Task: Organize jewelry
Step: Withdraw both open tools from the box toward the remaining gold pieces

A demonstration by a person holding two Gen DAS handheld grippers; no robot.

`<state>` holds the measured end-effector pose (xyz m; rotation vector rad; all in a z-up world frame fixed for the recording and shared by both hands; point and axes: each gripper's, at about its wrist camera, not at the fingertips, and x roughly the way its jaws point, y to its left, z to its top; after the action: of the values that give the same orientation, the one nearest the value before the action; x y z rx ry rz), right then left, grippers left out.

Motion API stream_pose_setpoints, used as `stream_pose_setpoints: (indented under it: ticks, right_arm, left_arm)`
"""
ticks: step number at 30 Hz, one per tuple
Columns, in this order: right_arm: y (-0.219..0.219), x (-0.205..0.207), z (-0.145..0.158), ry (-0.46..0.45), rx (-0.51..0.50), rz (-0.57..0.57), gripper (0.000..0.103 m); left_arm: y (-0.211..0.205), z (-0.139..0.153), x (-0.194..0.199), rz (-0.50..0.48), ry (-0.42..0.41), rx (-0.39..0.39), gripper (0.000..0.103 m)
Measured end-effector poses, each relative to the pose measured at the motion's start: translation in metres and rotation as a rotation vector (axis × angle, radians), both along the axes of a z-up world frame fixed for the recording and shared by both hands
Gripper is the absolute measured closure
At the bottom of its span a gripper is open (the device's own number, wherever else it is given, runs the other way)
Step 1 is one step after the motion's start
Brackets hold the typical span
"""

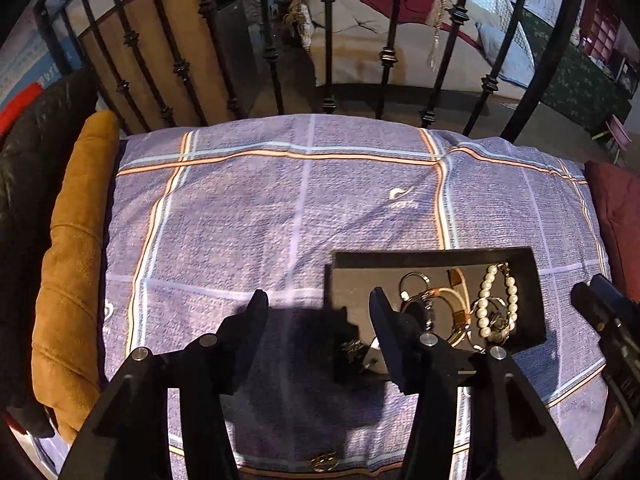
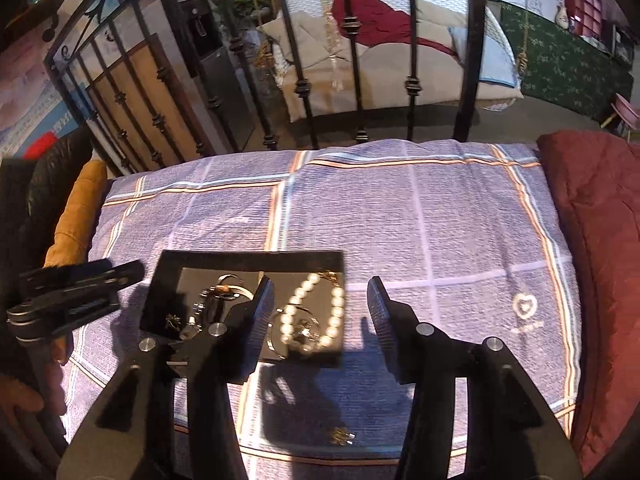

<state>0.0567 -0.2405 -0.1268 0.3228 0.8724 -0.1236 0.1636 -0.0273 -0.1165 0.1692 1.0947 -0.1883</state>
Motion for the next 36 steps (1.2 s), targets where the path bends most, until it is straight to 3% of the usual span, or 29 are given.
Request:
stream_pose_setpoints:
  ticks: [11,16,21,30,36]
  right_arm:
    - [-0.027,-0.052,-0.017,0.075,0.023,-0.08,0.054]
    - [-0.01,-0.068,-0.034,0.128,0.029,-0.051,0.054]
    - [0.008,-0.073,-0.049,0.159,0.018,-0.01,0.054]
    - [0.026,-0.07,-0.076,0.199,-0.001,0.026,0.054]
    - [0.033,-0.068,-0.092,0.212,-0.042,0.037,0.054]
  left_arm:
    - [0.079,-0.023,-0.049,0.102,0.096,0.015,0.051]
    - [0.066,-0.041,-0.072,0.055,0.15,-0.063,0.051]
    - [0.039,-0.066,-0.089,-0.016,0.181,-0.021,0.051]
    - [0.023,-0.074,-0.106,-0.065,0.128,0.054,0.046]
    - [0.032,-0.076,-0.116,-0.06,0.1,0.027,0.046]
